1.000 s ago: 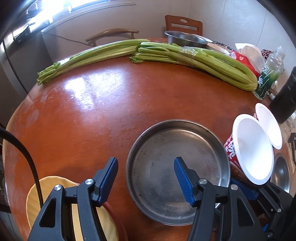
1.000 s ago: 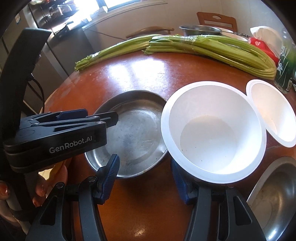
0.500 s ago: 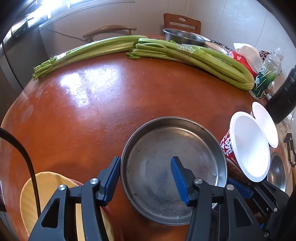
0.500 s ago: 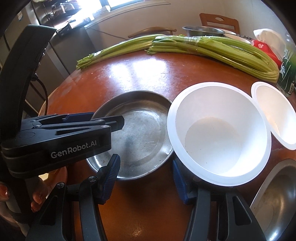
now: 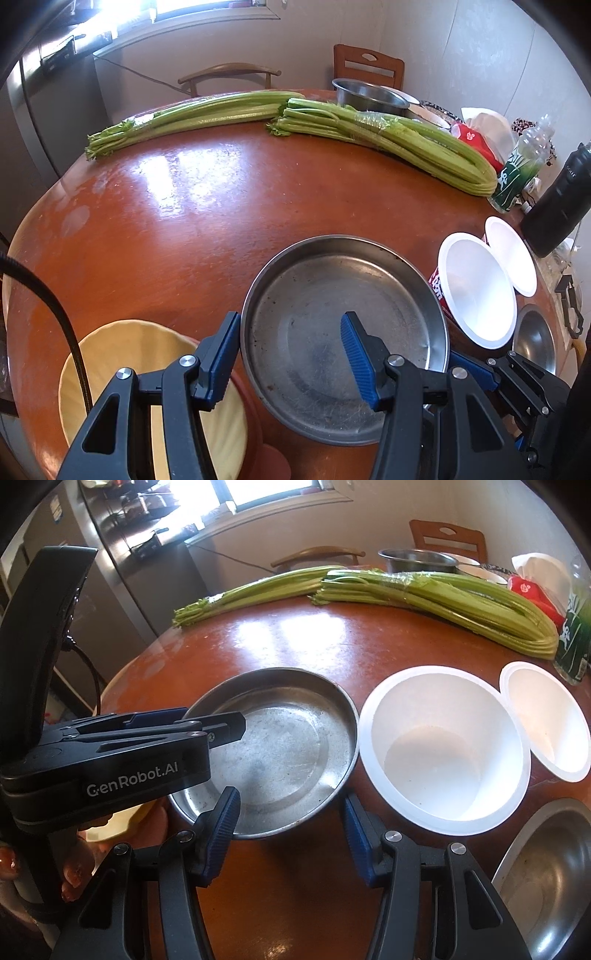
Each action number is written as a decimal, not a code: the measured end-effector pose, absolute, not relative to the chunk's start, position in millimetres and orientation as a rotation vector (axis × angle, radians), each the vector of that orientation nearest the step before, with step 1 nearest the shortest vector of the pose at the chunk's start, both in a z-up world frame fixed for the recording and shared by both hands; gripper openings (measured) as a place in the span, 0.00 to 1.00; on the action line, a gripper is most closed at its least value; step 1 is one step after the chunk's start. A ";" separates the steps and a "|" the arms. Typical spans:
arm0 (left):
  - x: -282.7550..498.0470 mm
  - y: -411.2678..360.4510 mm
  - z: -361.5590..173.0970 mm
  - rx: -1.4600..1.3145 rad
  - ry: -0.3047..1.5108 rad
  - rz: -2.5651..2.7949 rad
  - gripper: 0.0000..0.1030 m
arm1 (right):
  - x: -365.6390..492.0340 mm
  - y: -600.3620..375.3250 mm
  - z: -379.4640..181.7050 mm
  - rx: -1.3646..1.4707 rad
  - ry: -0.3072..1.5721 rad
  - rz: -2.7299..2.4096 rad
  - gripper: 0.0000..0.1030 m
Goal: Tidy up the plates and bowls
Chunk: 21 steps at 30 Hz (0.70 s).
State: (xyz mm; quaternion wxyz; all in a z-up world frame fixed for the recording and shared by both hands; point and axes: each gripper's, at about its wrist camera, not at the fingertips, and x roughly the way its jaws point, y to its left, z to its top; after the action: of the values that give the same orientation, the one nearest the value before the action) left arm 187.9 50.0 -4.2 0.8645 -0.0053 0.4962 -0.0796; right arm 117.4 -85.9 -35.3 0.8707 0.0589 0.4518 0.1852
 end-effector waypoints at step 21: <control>154.3 65.6 30.0 -0.043 0.961 -0.162 0.54 | 90.5 -74.7 -4.2 0.088 0.871 0.427 0.56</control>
State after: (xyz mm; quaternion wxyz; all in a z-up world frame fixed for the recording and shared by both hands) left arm 154.3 65.6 30.0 0.8833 -0.0209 0.4618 -0.0776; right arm 90.5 -74.7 -4.2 0.8837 0.0421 0.4186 0.2049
